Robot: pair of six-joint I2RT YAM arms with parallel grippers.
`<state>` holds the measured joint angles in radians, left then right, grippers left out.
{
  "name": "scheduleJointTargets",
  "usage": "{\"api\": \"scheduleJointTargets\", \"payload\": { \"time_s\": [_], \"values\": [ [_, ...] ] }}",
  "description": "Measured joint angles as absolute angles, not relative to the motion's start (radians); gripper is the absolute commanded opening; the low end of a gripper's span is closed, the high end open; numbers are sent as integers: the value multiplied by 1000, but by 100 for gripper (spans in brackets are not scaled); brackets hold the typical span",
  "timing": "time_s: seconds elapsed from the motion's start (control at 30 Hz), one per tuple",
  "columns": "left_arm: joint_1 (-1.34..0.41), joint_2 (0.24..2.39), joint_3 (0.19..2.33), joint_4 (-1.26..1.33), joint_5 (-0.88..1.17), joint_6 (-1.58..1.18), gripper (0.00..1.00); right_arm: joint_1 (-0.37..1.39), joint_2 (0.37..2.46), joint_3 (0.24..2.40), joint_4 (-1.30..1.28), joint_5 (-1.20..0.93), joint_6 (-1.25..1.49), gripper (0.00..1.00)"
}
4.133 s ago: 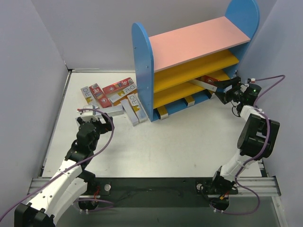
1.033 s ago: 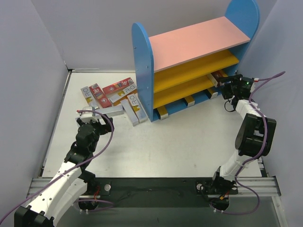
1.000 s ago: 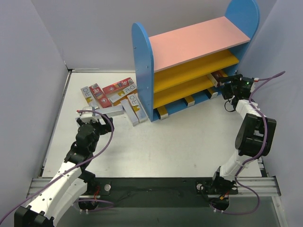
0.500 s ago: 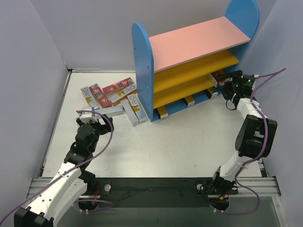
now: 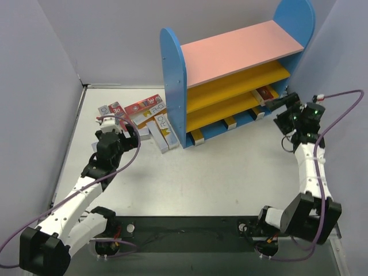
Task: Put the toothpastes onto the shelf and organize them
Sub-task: Adjust the toothpaste on the shelf, then pick up the toothpaste from the center of the board.
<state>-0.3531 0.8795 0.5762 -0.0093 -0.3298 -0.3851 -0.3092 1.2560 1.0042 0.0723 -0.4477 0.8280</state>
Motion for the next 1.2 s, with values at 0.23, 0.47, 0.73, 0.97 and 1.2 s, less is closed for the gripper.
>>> {"api": "scheduleJointTargets", "payload": {
  "time_s": [0.23, 0.47, 0.73, 0.97, 1.2],
  "values": [
    [-269, 1150, 862, -99, -347, -389, 97, -180, 1027, 848, -199, -389, 646, 100],
    [-172, 1449, 1186, -200, -379, -397, 97, -44, 857, 741, -303, -363, 513, 100],
    [-65, 1815, 1551, -351, -382, -494, 97, -18, 692, 636, -408, -354, 420, 100],
    [-55, 2093, 1792, -451, -377, -540, 97, -12, 617, 583, -470, -356, 384, 100],
    [-43, 2305, 1996, -524, -380, -547, 97, -12, 570, 567, -509, -356, 368, 100]
  ]
}}
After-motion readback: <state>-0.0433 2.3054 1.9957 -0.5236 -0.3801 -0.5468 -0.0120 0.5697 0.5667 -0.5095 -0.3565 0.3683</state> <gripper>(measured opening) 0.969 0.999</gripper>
